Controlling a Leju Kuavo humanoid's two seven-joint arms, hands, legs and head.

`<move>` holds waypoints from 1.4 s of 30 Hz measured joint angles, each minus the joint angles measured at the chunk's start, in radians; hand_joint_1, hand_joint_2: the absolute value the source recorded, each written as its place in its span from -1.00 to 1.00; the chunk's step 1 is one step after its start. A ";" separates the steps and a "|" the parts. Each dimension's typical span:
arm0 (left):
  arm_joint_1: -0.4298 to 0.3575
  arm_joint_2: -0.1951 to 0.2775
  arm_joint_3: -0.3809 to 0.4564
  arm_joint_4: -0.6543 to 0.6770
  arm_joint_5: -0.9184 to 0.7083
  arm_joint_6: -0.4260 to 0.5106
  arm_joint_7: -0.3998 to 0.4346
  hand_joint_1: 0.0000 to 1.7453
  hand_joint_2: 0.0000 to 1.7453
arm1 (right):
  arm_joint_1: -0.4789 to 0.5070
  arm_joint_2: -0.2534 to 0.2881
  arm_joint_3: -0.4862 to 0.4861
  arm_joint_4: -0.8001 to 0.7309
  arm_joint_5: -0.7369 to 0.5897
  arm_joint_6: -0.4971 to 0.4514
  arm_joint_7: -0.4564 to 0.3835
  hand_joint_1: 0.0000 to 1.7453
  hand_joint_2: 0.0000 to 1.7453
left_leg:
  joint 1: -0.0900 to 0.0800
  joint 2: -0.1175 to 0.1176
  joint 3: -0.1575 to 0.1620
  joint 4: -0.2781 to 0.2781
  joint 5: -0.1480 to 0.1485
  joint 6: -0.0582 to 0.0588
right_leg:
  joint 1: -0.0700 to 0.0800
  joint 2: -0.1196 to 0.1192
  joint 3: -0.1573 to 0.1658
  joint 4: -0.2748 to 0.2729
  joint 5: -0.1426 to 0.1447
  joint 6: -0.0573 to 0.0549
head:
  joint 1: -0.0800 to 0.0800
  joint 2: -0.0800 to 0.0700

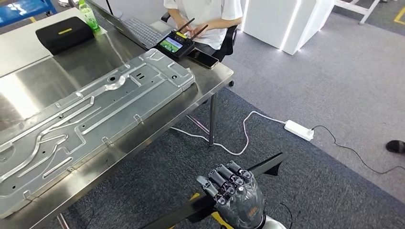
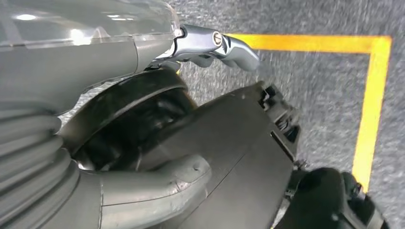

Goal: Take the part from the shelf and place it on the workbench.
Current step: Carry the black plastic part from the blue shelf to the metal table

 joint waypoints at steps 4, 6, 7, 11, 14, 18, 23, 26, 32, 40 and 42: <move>-0.006 0.019 0.000 0.000 0.004 -0.024 -0.032 -1.00 1.00 | 0.014 0.000 -0.010 -0.003 0.009 0.000 0.000 1.00 1.00 | 0.007 0.032 -0.080 0.179 -0.064 -0.015 | 0.003 -0.056 0.002 0.003 -0.007 -0.004 | 0.000 0.000; -0.004 0.027 0.000 0.000 0.010 -0.042 -0.035 -1.00 1.00 | 0.015 0.000 -0.010 -0.004 0.018 0.000 0.008 1.00 1.00 | 0.011 0.055 -0.026 0.079 -0.001 -0.019 | 0.002 -0.079 0.004 0.010 -0.014 0.001 | 0.000 0.000; -0.002 0.030 0.000 0.000 0.014 -0.051 -0.035 -1.00 1.00 | 0.015 -0.001 -0.009 -0.004 0.022 0.000 0.014 1.00 1.00 | 0.009 0.080 0.009 0.011 0.024 -0.018 | 0.003 -0.089 0.005 0.014 -0.018 0.004 | 0.000 0.000; 0.004 0.039 0.001 0.000 0.027 -0.078 -0.038 -1.00 1.00 | 0.010 -0.004 -0.003 0.000 0.028 0.000 0.030 1.00 1.00 | 0.001 0.101 0.042 -0.083 0.048 0.006 | 0.011 -0.124 0.002 0.025 -0.025 0.022 | 0.000 0.000; 0.005 0.040 0.005 0.000 0.030 -0.083 -0.044 -1.00 1.00 | 0.000 -0.008 0.008 0.005 0.035 0.000 0.046 1.00 1.00 | 0.006 0.068 0.045 -0.096 0.060 0.027 | 0.006 -0.099 -0.003 0.057 -0.054 0.038 | 0.001 0.000; 0.005 0.041 0.006 0.000 0.035 -0.090 -0.051 -1.00 1.00 | -0.010 -0.020 0.030 0.016 0.054 0.000 0.091 1.00 1.00 | 0.007 0.023 0.041 -0.098 0.069 0.040 | 0.000 -0.028 -0.105 0.272 -0.156 0.047 | 0.001 0.000; 0.005 0.040 0.006 0.000 0.034 -0.095 -0.054 -1.00 1.00 | -0.036 -0.035 0.057 0.034 0.071 0.000 0.149 1.00 1.00 | 0.006 -0.048 0.038 -0.087 0.069 0.035 | -0.002 0.035 -0.028 0.091 -0.032 0.034 | 0.001 0.000; 0.004 0.039 0.006 0.000 0.032 -0.095 -0.052 -1.00 1.00 | -0.046 -0.044 0.070 0.040 0.078 0.000 0.178 1.00 1.00 | 0.010 -0.082 0.024 -0.085 0.074 0.015 | 0.000 0.064 -0.003 0.029 -0.021 0.029 | 0.000 0.000; -0.002 0.042 0.008 0.000 0.029 -0.091 -0.051 -1.00 1.00 | -0.057 -0.054 0.083 0.047 0.085 0.000 0.192 1.00 1.00 | 0.006 0.017 -0.064 0.102 -0.037 -0.012 | -0.004 -0.026 0.008 0.003 -0.010 0.001 | -0.003 0.000; 0.005 0.046 0.008 0.000 0.024 -0.088 -0.053 -1.00 1.00 | -0.058 -0.083 0.086 0.045 0.104 -0.001 0.282 1.00 1.00 | 0.003 0.109 0.048 -0.082 0.049 -0.002 | 0.008 -0.119 0.014 0.022 -0.031 0.019 | -0.003 0.000; 0.007 0.046 0.008 0.000 0.023 -0.087 -0.059 -1.00 1.00 | -0.054 -0.104 0.074 0.030 0.106 -0.001 0.319 1.00 1.00 | 0.000 0.092 0.045 -0.084 0.051 0.012 | 0.010 -0.135 0.016 0.021 -0.031 0.028 | -0.003 0.000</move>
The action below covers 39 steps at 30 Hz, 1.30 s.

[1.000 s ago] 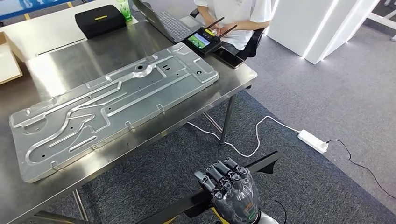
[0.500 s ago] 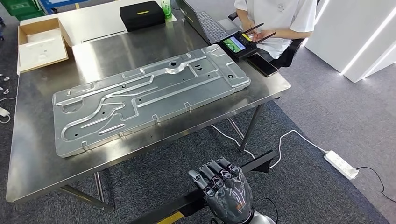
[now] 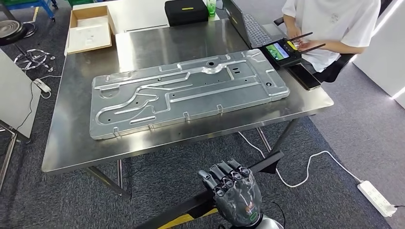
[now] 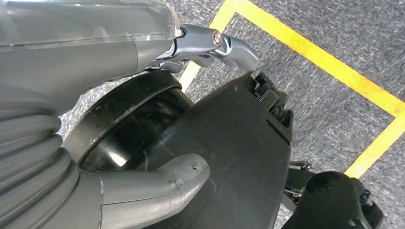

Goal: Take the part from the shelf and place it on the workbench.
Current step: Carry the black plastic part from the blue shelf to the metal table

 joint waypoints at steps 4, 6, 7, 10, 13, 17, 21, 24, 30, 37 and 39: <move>0.001 -0.001 0.000 0.000 0.000 0.000 -0.004 -1.00 1.00 | 0.015 -0.058 -0.061 -0.039 -0.001 -0.001 0.036 1.00 1.00 | 0.008 -0.040 0.006 -0.017 0.015 0.026 | -0.009 0.067 -0.036 0.100 -0.070 0.020 | 0.001 0.000; 0.002 -0.001 0.000 0.000 0.002 -0.001 -0.006 -1.00 1.00 | 0.036 -0.086 -0.093 -0.052 -0.003 -0.001 0.047 1.00 1.00 | 0.008 -0.059 0.002 -0.016 0.018 0.031 | -0.010 0.105 -0.103 0.231 -0.124 0.025 | 0.001 0.000; 0.003 -0.001 0.000 0.000 0.004 -0.001 -0.008 -1.00 1.00 | 0.052 -0.102 -0.113 -0.058 -0.009 -0.001 0.057 1.00 1.00 | 0.007 -0.068 0.001 -0.016 0.018 0.032 | -0.010 0.110 -0.126 0.269 -0.129 0.026 | 0.001 0.000; 0.007 -0.001 0.000 0.000 0.012 -0.002 -0.016 -1.00 1.00 | 0.132 -0.197 -0.232 -0.093 -0.115 0.027 0.100 1.00 1.00 | 0.007 -0.096 0.005 -0.009 0.013 0.034 | -0.011 0.113 -0.090 0.168 -0.038 0.026 | 0.001 0.000; 0.014 0.000 0.003 0.000 0.025 -0.008 -0.026 -1.00 1.00 | 0.246 -0.409 -0.526 -0.142 -0.470 0.229 0.048 1.00 1.00 | 0.000 -0.116 -0.001 0.003 0.005 0.028 | -0.010 0.122 -0.029 0.017 0.019 0.023 | 0.002 0.000; 0.018 0.006 0.018 0.000 0.045 -0.028 -0.036 -1.00 1.00 | 0.287 -0.773 -1.150 -0.141 -0.838 0.875 -0.123 1.00 1.00 | -0.012 -0.105 -0.020 0.030 -0.016 0.015 | -0.024 0.122 -0.037 0.009 0.019 0.015 | 0.002 0.000; 0.015 0.017 0.043 0.000 0.072 -0.044 -0.047 -1.00 1.00 | 0.263 -1.189 -1.626 -0.078 -0.864 1.357 -0.147 1.00 1.00 | -0.004 -0.056 -0.108 0.251 -0.143 -0.007 | -0.030 0.116 -0.039 0.010 0.020 0.005 | 0.002 0.000; 0.011 0.018 0.057 0.000 0.078 -0.047 -0.047 -1.00 1.00 | 0.245 -1.418 -1.787 -0.027 -0.832 1.468 -0.128 1.00 1.00 | 0.000 -0.052 -0.110 0.274 -0.124 -0.003 | -0.021 0.113 -0.035 0.012 0.018 0.001 | 0.001 0.000; 0.017 0.033 0.073 0.000 0.083 -0.047 -0.041 -1.00 1.00 | 0.215 -1.579 -1.895 0.028 -0.770 1.483 -0.122 1.00 1.00 | -0.021 -0.025 0.009 0.007 -0.013 0.067 | -0.004 0.105 -0.028 0.011 0.015 0.000 | 0.001 0.000; 0.021 0.033 0.089 0.000 0.090 -0.052 -0.037 -1.00 1.00 | 0.183 -1.749 -1.918 0.132 -0.799 1.383 -0.095 1.00 1.00 | -0.018 -0.034 0.028 -0.042 0.013 0.060 | -0.019 0.109 -0.059 0.067 -0.022 0.022 | 0.005 0.000; 0.021 0.033 0.095 0.000 0.088 -0.055 -0.035 -1.00 1.00 | 0.176 -1.781 -1.918 0.153 -0.878 1.331 -0.078 1.00 1.00 | -0.011 -0.036 0.035 -0.057 0.021 0.057 | -0.023 0.114 -0.114 0.183 -0.082 0.034 | 0.005 0.000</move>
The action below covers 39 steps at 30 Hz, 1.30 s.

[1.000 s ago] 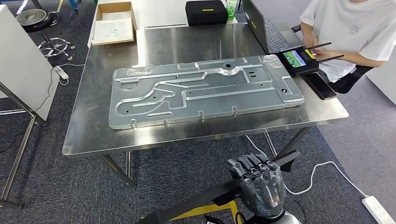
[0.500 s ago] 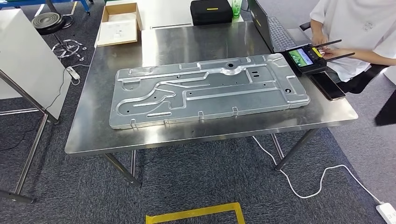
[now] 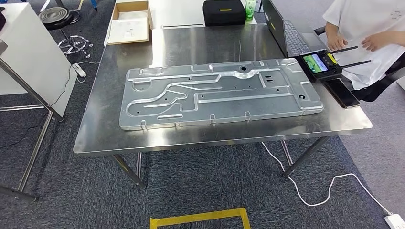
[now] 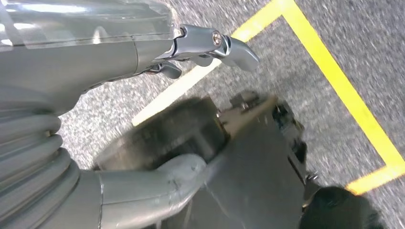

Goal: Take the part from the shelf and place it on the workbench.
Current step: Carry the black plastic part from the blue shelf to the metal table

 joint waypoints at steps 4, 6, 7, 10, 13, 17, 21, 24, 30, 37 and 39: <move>0.000 -0.003 0.003 0.000 -0.013 -0.001 -0.006 -1.00 1.00 | 0.047 0.056 0.055 -0.005 -0.024 -0.151 0.018 1.00 1.00 | 0.011 -0.006 0.002 0.011 -0.009 -0.014 | -0.018 0.000 -0.006 -0.007 0.054 0.025 | 0.000 0.000; 0.000 -0.004 0.004 0.000 -0.020 0.003 -0.011 -1.00 1.00 | 0.074 0.116 0.088 -0.010 0.022 -0.242 0.004 1.00 1.00 | 0.015 -0.014 -0.002 0.029 -0.020 -0.029 | -0.020 0.004 0.054 -0.131 0.107 0.030 | 0.000 0.000; -0.001 -0.005 0.004 0.000 -0.023 0.005 -0.014 -1.00 1.00 | 0.088 0.147 0.103 -0.013 0.046 -0.275 -0.006 1.00 1.00 | 0.015 -0.018 -0.006 0.038 -0.025 -0.036 | -0.019 0.005 0.069 -0.166 0.115 0.027 | 0.000 0.000; 0.000 -0.006 0.004 0.000 -0.028 0.014 -0.020 -1.00 1.00 | 0.130 0.241 0.135 -0.017 0.111 -0.337 -0.035 1.00 1.00 | 0.014 -0.024 -0.012 0.047 -0.031 -0.048 | -0.013 0.007 0.069 -0.175 0.110 0.006 | 0.001 0.000; 0.001 -0.006 0.004 0.000 -0.032 0.025 -0.020 -1.00 1.00 | 0.151 0.323 0.141 -0.017 0.178 -0.374 -0.063 1.00 1.00 | 0.014 -0.022 -0.037 0.107 -0.073 -0.056 | -0.018 0.004 0.070 -0.177 0.110 -0.009 | 0.002 0.000; -0.004 -0.006 0.006 0.000 -0.032 0.042 -0.012 -1.00 1.00 | 0.160 0.441 0.128 -0.016 0.264 -0.398 -0.109 1.00 1.00 | 0.013 -0.017 -0.144 0.336 -0.167 -0.052 | -0.009 -0.001 0.073 -0.176 0.105 -0.019 | 0.002 0.000; 0.000 -0.006 0.008 0.000 -0.037 0.052 0.002 -1.00 1.00 | 0.128 0.584 0.116 -0.016 0.342 -0.442 -0.208 1.00 1.00 | -0.005 -0.016 -0.065 0.160 -0.049 -0.008 | 0.005 -0.002 0.086 -0.178 0.098 -0.027 | 0.002 0.000; 0.003 -0.004 0.010 0.000 -0.044 0.055 0.006 -1.00 1.00 | 0.084 0.702 0.114 -0.018 0.396 -0.482 -0.293 1.00 1.00 | -0.014 -0.014 -0.023 0.062 -0.026 0.016 | 0.005 -0.004 0.085 -0.185 0.103 -0.018 | 0.003 0.000; 0.003 -0.008 0.010 0.000 -0.059 0.059 0.003 -1.00 1.00 | 0.018 0.840 0.150 -0.017 0.439 -0.606 -0.330 1.00 1.00 | -0.007 -0.006 0.019 -0.029 0.009 0.009 | -0.005 0.002 0.038 -0.071 0.029 0.013 | 0.005 0.000; -0.003 -0.013 0.009 0.000 -0.078 0.062 -0.002 -1.00 1.00 | -0.052 0.945 0.395 0.049 0.461 -0.875 -0.180 1.00 1.00 | 0.001 -0.006 -0.010 0.029 -0.015 -0.026 | -0.032 0.009 0.088 -0.158 0.090 0.044 | 0.007 0.000; -0.007 -0.013 0.007 0.000 -0.084 0.063 -0.002 -1.00 1.00 | -0.085 0.977 0.499 0.081 0.455 -0.954 -0.111 1.00 1.00 | -0.002 -0.007 -0.019 0.043 -0.023 -0.037 | -0.025 0.016 0.094 -0.172 0.088 0.024 | 0.007 0.000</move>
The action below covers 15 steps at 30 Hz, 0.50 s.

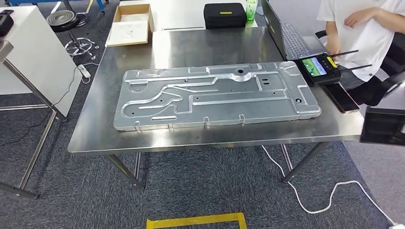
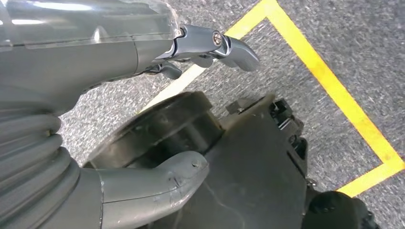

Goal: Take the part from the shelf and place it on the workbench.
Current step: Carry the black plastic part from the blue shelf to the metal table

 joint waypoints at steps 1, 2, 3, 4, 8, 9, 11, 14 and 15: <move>-0.001 0.000 -0.001 0.000 -0.003 0.000 0.000 -1.00 1.00 | -0.016 0.014 0.051 0.013 -0.008 -0.034 0.031 1.00 1.00 | 0.000 0.000 -0.001 0.004 -0.001 -0.003 | 0.002 0.001 -0.002 0.000 0.001 -0.012 | 0.000 0.000; -0.002 -0.001 -0.002 0.000 -0.005 0.000 0.001 -1.00 1.00 | -0.035 0.034 0.099 0.027 -0.020 -0.062 0.055 1.00 1.00 | 0.002 0.000 -0.002 0.008 -0.003 -0.007 | 0.002 0.000 -0.005 0.003 0.001 -0.020 | 0.000 0.000; -0.003 -0.001 -0.003 0.000 -0.007 0.000 0.001 -1.00 1.00 | -0.056 0.057 0.142 0.039 -0.036 -0.089 0.070 1.00 1.00 | 0.003 0.000 -0.006 0.019 -0.011 -0.011 | 0.002 -0.001 -0.007 0.005 0.002 -0.027 | 0.000 0.000; -0.004 -0.002 -0.004 0.000 -0.008 0.000 0.001 -1.00 1.00 | -0.081 0.083 0.179 0.051 -0.050 -0.115 0.081 1.00 1.00 | 0.005 -0.001 -0.018 0.046 -0.029 -0.016 | 0.002 -0.001 -0.009 0.005 0.003 -0.034 | 0.000 0.000; -0.013 -0.003 -0.005 0.000 -0.011 0.000 0.002 -1.00 1.00 | -0.155 0.199 0.324 0.101 -0.085 -0.202 0.110 1.00 1.00 | 0.005 -0.002 -0.132 0.282 -0.137 -0.020 | 0.013 -0.003 -0.016 0.005 0.007 -0.046 | 0.000 0.000; -0.015 -0.003 -0.005 0.000 -0.012 0.000 0.002 -1.00 1.00 | -0.167 0.226 0.354 0.110 -0.091 -0.216 0.111 1.00 1.00 | 0.003 -0.002 -0.145 0.304 -0.134 -0.016 | 0.018 -0.003 -0.016 0.005 0.007 -0.047 | 0.000 0.000; -0.017 -0.004 -0.006 0.000 -0.017 0.000 0.005 -1.00 1.00 | -0.192 0.273 0.400 0.124 -0.080 -0.245 0.111 1.00 1.00 | -0.005 -0.002 -0.111 0.225 -0.072 0.005 | 0.029 -0.004 -0.012 0.005 0.005 -0.051 | 0.000 0.000; -0.015 -0.003 -0.008 0.000 -0.023 0.000 0.008 -1.00 1.00 | -0.229 0.318 0.460 0.144 -0.027 -0.269 0.132 1.00 1.00 | -0.022 0.003 -0.033 0.044 0.006 0.058 | 0.038 -0.006 -0.008 0.002 0.004 -0.053 | 0.001 0.000; -0.014 -0.002 -0.009 0.000 -0.025 0.000 0.007 -1.00 1.00 | -0.238 0.327 0.477 0.152 -0.012 -0.270 0.144 1.00 1.00 | -0.024 0.005 -0.026 0.025 0.009 0.067 | 0.036 -0.008 -0.009 0.000 0.006 -0.051 | 0.001 0.000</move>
